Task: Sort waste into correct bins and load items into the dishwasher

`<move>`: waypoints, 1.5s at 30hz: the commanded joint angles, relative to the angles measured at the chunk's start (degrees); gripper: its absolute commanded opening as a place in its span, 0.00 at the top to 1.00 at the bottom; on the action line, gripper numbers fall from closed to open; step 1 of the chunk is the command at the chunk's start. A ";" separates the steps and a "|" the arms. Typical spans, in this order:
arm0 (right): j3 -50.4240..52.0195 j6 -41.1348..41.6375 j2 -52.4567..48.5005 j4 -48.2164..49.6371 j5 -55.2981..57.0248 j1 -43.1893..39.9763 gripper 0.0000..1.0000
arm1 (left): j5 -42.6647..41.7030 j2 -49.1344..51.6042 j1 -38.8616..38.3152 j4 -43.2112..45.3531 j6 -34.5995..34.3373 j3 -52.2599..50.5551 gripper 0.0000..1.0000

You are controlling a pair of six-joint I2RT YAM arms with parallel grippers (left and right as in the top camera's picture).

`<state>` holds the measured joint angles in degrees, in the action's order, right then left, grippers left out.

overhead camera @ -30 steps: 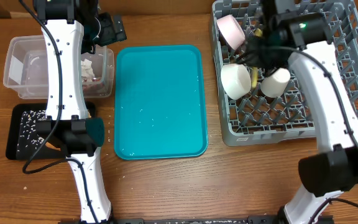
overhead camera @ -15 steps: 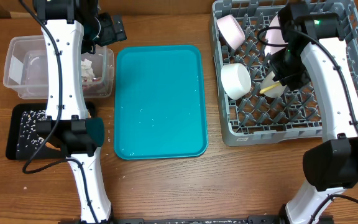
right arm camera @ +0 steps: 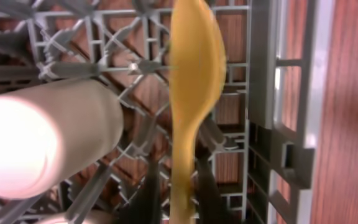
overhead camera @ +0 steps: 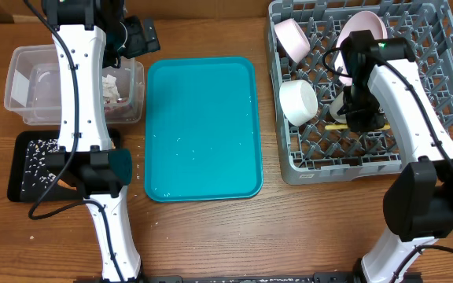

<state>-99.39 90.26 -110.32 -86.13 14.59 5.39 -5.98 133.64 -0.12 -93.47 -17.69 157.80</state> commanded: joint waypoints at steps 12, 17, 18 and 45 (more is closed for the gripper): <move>-5.62 -8.31 3.13 -3.41 4.74 0.35 0.00 | 0.17 0.07 0.09 0.09 -0.55 0.83 0.00; -16.44 -30.40 9.62 -5.95 5.29 2.03 0.00 | 0.20 0.07 0.09 0.09 -0.57 0.83 0.00; -18.25 -36.41 10.95 -5.92 4.35 2.51 0.00 | 0.20 0.07 0.09 0.09 -0.57 0.83 0.00; -4.55 -65.18 59.63 -3.10 6.38 2.12 0.00 | 0.20 0.07 0.09 0.09 -0.55 0.83 0.00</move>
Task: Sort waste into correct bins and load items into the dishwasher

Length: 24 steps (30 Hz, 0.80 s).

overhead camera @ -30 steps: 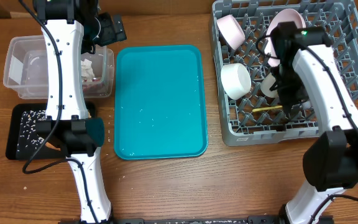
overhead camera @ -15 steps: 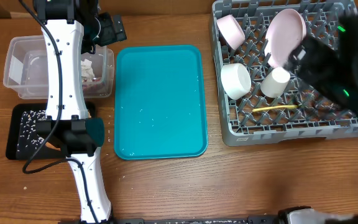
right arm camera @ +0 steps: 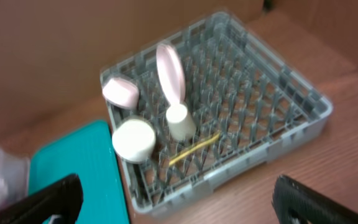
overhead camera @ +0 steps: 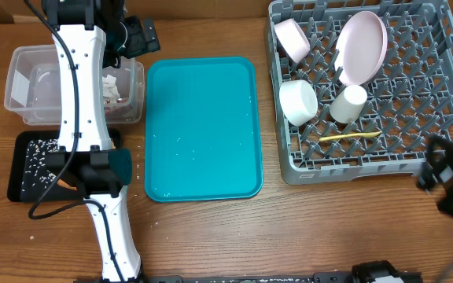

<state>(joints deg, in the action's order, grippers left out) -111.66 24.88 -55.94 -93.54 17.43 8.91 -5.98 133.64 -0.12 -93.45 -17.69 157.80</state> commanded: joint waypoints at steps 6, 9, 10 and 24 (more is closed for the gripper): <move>37.00 -1.66 22.10 28.09 2.45 -6.27 0.00 | 0.20 0.07 0.09 0.07 -0.55 0.83 0.00; 51.45 -7.63 29.09 41.03 -4.74 -9.46 0.00 | 0.17 0.07 0.09 0.07 -0.57 0.83 0.00; 56.06 -9.46 31.21 45.20 -7.45 -10.47 0.00 | 0.20 0.07 0.11 0.07 -0.55 0.83 0.00; 104.00 -9.66 53.16 86.79 -17.18 -13.49 0.00 | 0.17 0.07 0.76 0.07 -0.57 0.83 0.00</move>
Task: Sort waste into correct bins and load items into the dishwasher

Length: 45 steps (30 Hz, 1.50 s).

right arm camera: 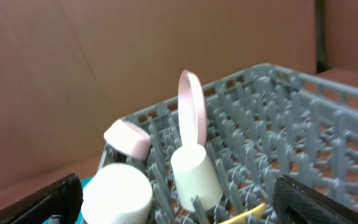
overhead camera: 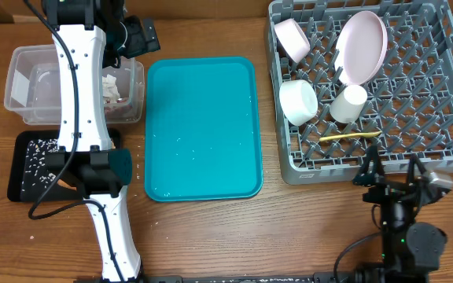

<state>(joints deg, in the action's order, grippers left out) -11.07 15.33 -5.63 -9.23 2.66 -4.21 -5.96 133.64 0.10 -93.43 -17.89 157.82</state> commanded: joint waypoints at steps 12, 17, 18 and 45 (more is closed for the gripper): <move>10.64 -0.17 5.49 4.61 -2.38 -0.28 0.00 | 0.17 0.07 0.20 0.04 -0.35 0.81 0.00; 10.62 -0.17 5.46 4.55 -2.36 -0.31 0.00 | 0.15 0.07 0.26 0.04 -0.37 0.81 0.00; 10.62 -0.17 5.46 4.55 -2.36 -0.31 0.00 | 0.15 0.07 0.26 0.04 -0.35 0.81 0.00; 10.62 -0.17 5.46 4.55 -2.38 -0.31 0.00 | 7.74 -27.43 -4.39 14.78 8.09 -13.40 0.00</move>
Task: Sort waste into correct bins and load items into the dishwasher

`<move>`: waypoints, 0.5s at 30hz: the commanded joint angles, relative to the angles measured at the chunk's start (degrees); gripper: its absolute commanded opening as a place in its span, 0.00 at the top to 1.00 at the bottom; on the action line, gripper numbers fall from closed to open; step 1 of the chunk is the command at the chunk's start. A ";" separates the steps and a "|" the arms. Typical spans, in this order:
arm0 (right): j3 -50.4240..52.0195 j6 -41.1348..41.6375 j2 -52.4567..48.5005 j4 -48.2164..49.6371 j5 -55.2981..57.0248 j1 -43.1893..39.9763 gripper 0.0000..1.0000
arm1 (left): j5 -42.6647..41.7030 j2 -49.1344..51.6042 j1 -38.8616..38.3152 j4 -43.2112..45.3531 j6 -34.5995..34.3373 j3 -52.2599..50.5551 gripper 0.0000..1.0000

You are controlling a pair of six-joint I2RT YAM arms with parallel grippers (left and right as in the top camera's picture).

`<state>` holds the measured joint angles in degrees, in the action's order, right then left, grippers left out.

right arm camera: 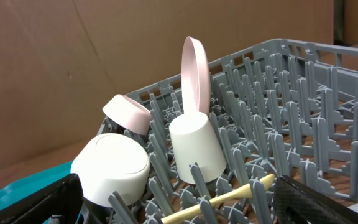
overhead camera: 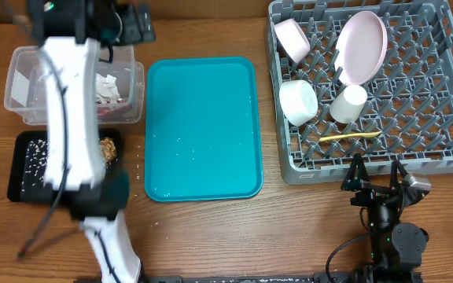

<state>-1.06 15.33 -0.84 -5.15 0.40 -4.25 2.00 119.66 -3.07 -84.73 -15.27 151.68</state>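
The grey dish rack (overhead camera: 447,161) holds a pink bowl (overhead camera: 292,38), a pink plate (overhead camera: 362,45) on edge, a white bowl (overhead camera: 298,101), a white cup (overhead camera: 348,103) and a yellow spoon (overhead camera: 351,136) lying flat near its front. My right gripper (overhead camera: 380,174) sits low on the table just in front of the rack, open and empty. In the right wrist view its fingers (right arm camera: 36,202) frame the white cup (right arm camera: 194,149) and the spoon (right arm camera: 229,198). My left gripper (overhead camera: 136,20) is at the far end over the clear bin, blurred, its jaws unreadable.
A teal tray (overhead camera: 201,130) lies mid-table, bare but for droplets. A clear bin (overhead camera: 22,86) with paper scraps stands at the far left. Below it is a black tray (overhead camera: 30,165) with white crumbs and a brown lump. The left arm spans both.
My left arm has swung and shows blurred, with its gripper a little farther back. The right gripper has shifted slightly left and closer to the rack front. The rack's contents are unchanged.
My right gripper was down in the rack with the yellow spoon between its fingers. Then the spoon lay in the rack and the gripper stood open, off to the right. It then sat low before the rack's front edge, as now.
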 commanded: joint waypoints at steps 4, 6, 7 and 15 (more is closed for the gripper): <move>0.61 -0.17 0.68 0.46 -0.11 -0.26 0.00 | -3.98 -29.64 -1.44 23.34 13.33 -30.25 0.00; 0.61 -0.17 0.68 0.46 -0.11 -0.26 0.00 | -3.96 -37.88 -1.22 31.28 14.03 -43.08 0.00; 0.61 -0.17 0.68 0.46 -0.11 -0.26 0.00 | -3.96 -42.10 -0.76 35.04 14.03 -49.64 0.00; 0.61 -0.17 0.68 0.46 -0.11 -0.26 0.00 | -5.05 -72.52 1.64 58.55 13.55 -95.65 0.00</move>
<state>-1.06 15.33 -0.84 -5.10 0.38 -4.25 -1.91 54.89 -2.02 -30.06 -2.96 68.51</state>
